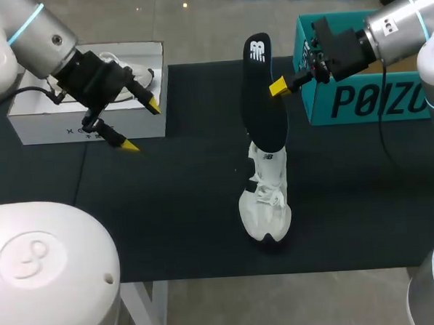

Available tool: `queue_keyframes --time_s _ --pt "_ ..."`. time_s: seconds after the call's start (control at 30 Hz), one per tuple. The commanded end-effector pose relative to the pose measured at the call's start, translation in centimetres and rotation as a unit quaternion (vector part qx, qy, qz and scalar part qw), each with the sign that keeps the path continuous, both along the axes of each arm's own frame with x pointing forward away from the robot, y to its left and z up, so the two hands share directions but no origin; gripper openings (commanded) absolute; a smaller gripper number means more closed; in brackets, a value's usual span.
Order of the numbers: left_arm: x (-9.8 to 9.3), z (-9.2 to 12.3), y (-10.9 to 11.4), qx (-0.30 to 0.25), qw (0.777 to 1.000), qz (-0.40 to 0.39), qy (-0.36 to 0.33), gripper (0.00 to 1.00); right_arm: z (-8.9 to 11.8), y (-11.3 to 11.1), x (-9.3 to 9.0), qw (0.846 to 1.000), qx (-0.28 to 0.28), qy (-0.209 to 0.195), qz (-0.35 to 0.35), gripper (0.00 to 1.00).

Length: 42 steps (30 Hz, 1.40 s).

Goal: Take the shoe out of the shoebox, open the shoe tongue, remove and reinsert the insole, then place the shoe into the shoebox

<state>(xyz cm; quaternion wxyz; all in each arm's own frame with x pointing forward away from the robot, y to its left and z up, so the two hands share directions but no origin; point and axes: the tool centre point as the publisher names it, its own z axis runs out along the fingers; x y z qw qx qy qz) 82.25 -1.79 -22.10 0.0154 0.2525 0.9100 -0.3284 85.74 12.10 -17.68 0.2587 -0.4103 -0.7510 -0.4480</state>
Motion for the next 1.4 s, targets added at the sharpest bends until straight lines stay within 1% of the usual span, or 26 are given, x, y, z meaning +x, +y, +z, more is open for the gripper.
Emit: queue_keyframes --time_s 0.03,0.1,0.17,0.5,0.6,0.7,0.77,0.87,1.03,1.2,1.3,1.4 --pt "1.5 -0.8 0.2 0.009 1.0 0.007 0.01 1.0 0.0 0.0 0.0 1.0 -0.003 0.001 0.0 0.0" --pt "2.2 -1.1 0.3 0.02 0.999 0.021 0.015 1.0 0.0 0.0 0.0 1.0 -0.003 0.001 0.0 0.0" --pt "2.6 -1.1 0.2 0.019 0.999 0.037 0.009 1.0 0.0 0.0 0.0 1.0 -0.003 0.001 0.0 0.0" --pt "2.6 -1.1 0.2 0.019 0.999 0.037 0.009 1.0 0.0 0.0 0.0 1.0 -0.003 0.001 0.0 0.0" --pt "2.6 -1.1 0.2 0.019 0.999 0.037 0.009 1.0 -0.6 0.1 1.0 1.0 -0.007 -0.002 -0.004 0.0" --pt "2.6 -1.1 0.2 0.019 0.999 0.037 0.009 1.0 -1.8 -0.4 2.7 1.0 -0.008 -0.003 -0.008 0.0" --pt "2.6 -1.1 0.2 0.019 0.999 0.037 0.009 1.0 -2.4 -0.7 3.8 1.0 0.003 0.001 -0.014 0.0" --pt "2.6 -1.1 0.2 0.019 0.999 0.037 0.009 1.0 -3.2 -1.0 5.3 1.0 0.004 -0.007 -0.017 0.0" --pt "2.6 -1.1 0.2 0.019 0.999 0.037 0.009 1.0 -4.5 -1.6 7.4 0.999 0.016 -0.013 -0.033 0.0" --pt "2.6 -1.1 0.2 0.019 0.999 0.037 0.009 1.0 -5.9 -2.0 8.2 0.998 0.025 -0.034 -0.048 0.0" --pt "2.6 -1.1 0.2 0.019 0.999 0.037 0.009 1.0 -6.7 -2.3 8.1 0.997 0.031 -0.049 -0.058 0.0" --pt "2.6 -1.1 0.2 0.019 0.999 0.037 0.009 1.0 -7.4 -2.6 7.6 0.995 0.04 -0.06 -0.07 0.0"
